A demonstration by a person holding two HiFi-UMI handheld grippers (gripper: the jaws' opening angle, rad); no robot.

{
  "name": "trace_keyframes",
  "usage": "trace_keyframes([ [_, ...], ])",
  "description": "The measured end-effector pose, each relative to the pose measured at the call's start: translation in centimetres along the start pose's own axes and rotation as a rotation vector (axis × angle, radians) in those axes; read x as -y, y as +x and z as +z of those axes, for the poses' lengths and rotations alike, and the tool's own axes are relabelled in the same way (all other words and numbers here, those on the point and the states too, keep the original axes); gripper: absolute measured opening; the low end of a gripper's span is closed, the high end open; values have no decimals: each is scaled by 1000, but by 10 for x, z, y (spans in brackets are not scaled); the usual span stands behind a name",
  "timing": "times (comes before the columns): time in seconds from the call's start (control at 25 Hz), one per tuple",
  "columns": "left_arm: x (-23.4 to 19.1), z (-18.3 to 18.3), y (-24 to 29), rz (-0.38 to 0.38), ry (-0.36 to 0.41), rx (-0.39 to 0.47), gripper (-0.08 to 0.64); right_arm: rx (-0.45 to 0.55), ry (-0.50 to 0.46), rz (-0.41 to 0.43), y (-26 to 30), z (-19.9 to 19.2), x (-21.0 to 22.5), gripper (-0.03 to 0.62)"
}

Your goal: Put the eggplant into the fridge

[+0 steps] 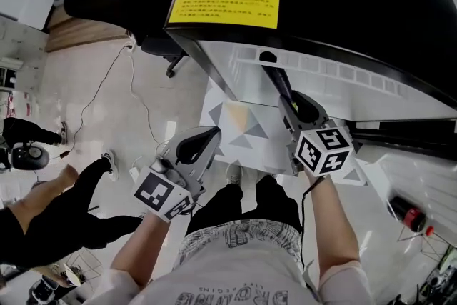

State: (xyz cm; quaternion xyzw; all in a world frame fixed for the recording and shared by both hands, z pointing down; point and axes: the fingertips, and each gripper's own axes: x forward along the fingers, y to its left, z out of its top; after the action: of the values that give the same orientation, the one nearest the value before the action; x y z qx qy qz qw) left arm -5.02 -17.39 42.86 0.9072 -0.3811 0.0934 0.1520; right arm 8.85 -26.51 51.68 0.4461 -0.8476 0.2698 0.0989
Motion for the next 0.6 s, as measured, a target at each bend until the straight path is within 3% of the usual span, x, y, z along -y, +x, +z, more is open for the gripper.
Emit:
trace_keyframes([
  [0.2,-7,-7,3,26,-3,3,8,-10,-20,-8,21,-7,11,121],
  [0.6,-7,-16,8,44,-11,13,8,-51,-168,-55,52,-7,23,121],
])
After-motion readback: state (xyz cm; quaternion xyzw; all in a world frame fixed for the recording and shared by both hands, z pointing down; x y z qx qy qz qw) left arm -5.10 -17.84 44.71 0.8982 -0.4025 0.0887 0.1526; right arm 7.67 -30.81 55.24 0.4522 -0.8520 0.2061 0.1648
